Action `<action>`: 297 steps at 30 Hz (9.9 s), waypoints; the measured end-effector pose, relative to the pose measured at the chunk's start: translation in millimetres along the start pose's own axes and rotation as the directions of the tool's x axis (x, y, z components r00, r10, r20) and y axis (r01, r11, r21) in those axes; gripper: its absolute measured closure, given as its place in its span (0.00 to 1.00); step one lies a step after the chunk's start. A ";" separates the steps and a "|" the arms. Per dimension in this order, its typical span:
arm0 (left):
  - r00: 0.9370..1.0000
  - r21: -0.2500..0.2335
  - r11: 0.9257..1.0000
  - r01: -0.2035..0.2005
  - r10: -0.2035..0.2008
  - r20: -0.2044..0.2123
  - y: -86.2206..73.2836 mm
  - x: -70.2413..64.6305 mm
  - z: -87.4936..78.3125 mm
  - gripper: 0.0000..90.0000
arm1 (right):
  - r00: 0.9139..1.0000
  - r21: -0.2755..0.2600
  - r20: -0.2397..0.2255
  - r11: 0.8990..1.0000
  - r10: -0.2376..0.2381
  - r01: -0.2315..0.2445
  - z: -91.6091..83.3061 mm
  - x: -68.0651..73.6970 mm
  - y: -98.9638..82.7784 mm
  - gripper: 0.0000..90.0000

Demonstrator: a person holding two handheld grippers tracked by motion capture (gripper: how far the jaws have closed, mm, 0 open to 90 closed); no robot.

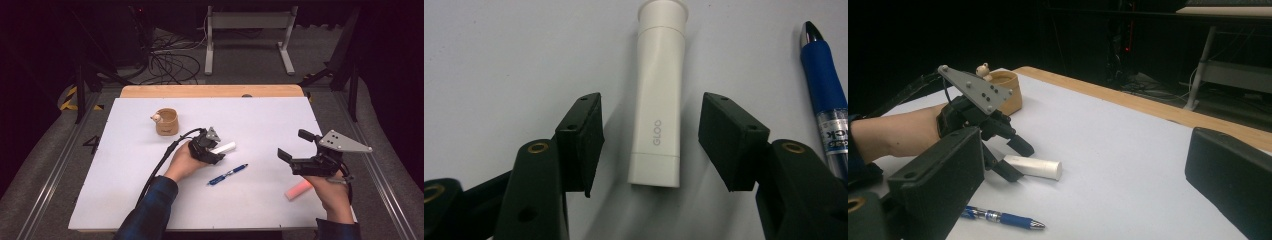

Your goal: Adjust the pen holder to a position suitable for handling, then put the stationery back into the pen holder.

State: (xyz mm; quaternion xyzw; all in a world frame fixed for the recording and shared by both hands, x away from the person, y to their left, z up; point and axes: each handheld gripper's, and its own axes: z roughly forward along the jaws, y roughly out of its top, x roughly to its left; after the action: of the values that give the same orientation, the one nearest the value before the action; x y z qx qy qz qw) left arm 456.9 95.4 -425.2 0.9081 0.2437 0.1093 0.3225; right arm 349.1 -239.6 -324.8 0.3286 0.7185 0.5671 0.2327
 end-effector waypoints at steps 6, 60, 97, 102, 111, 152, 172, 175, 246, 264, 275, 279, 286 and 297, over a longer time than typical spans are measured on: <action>1.000 -0.001 1.000 0.004 -0.004 0.028 0.8 0.2 0.8 0.56 | 1.000 0.008 0.000 1.000 -0.001 0.001 0.7 0.5 -0.2 0.03; 0.983 -0.374 0.911 -0.176 0.144 -0.110 23.2 -86.3 -44.0 0.79 | 0.970 0.178 -0.090 0.962 0.224 -0.206 61.5 16.6 -30.7 0.53; 0.993 -0.342 0.932 -0.120 0.119 -0.025 27.6 -94.1 -30.2 0.79 | 0.935 0.098 -0.185 0.952 0.303 -0.289 68.8 15.2 -41.8 0.73; 0.994 -0.348 0.932 -0.106 0.110 -0.007 28.6 -92.4 -28.7 0.78 | 0.949 0.093 -0.167 0.962 0.269 -0.257 68.6 18.9 -40.8 0.75; 0.996 -0.352 0.933 -0.080 0.084 -0.005 31.6 -93.0 -25.7 0.70 | 0.968 0.082 -0.144 0.977 0.207 -0.197 67.3 27.5 -35.0 0.75; 0.999 -0.436 0.900 0.004 -0.018 -0.028 25.1 -70.4 -46.7 0.79 | 0.994 0.004 -0.083 0.997 0.076 -0.076 52.1 28.7 -17.1 0.22; 0.987 -0.533 0.845 0.045 -0.121 -0.108 3.1 -38.3 -75.0 0.79 | 0.998 0.012 -0.052 1.000 0.019 -0.018 35.2 24.1 -13.4 0.02; 0.983 -0.539 0.841 0.046 -0.135 -0.127 0.6 -33.6 -78.6 0.79 | 0.999 0.006 -0.045 1.000 0.021 -0.020 32.2 23.4 -12.8 0.02; 0.782 -0.510 0.828 0.231 -0.470 -0.409 -49.1 94.5 -83.6 0.78 | 0.998 -0.001 -0.042 0.999 0.041 -0.041 26.0 18.3 -12.4 0.03; 0.786 -0.500 0.833 0.237 -0.467 -0.405 -53.1 89.1 -76.6 0.77 | 0.998 0.002 -0.043 0.999 0.039 -0.039 26.6 18.9 -12.4 0.03; 0.787 -0.495 0.846 0.201 -0.440 -0.433 -53.1 81.5 -77.7 0.64 | 0.998 0.005 -0.049 0.999 0.038 -0.038 27.5 19.5 -12.5 0.03; 0.787 -0.511 0.837 0.193 -0.444 -0.429 -50.3 77.9 -82.6 0.54 | 0.998 0.006 -0.050 0.999 0.038 -0.038 28.0 19.8 -12.7 0.03; 0.821 -0.536 0.830 0.156 -0.411 -0.397 -47.6 63.7 -89.2 0.41 | 0.998 0.007 -0.048 0.999 0.037 -0.037 28.0 19.3 -12.9 0.03; 0.916 -0.516 0.844 0.145 -0.312 -0.252 -43.5 40.2 -90.2 0.24 | 0.998 -0.012 -0.043 0.999 0.045 -0.045 27.1 17.9 -12.3 0.00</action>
State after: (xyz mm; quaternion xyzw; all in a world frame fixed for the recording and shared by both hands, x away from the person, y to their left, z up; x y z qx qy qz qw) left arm 443.1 193.4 -382.1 0.7304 0.3660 0.2759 0.5063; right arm 353.6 -210.3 -342.7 0.3310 0.7121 0.5837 0.2066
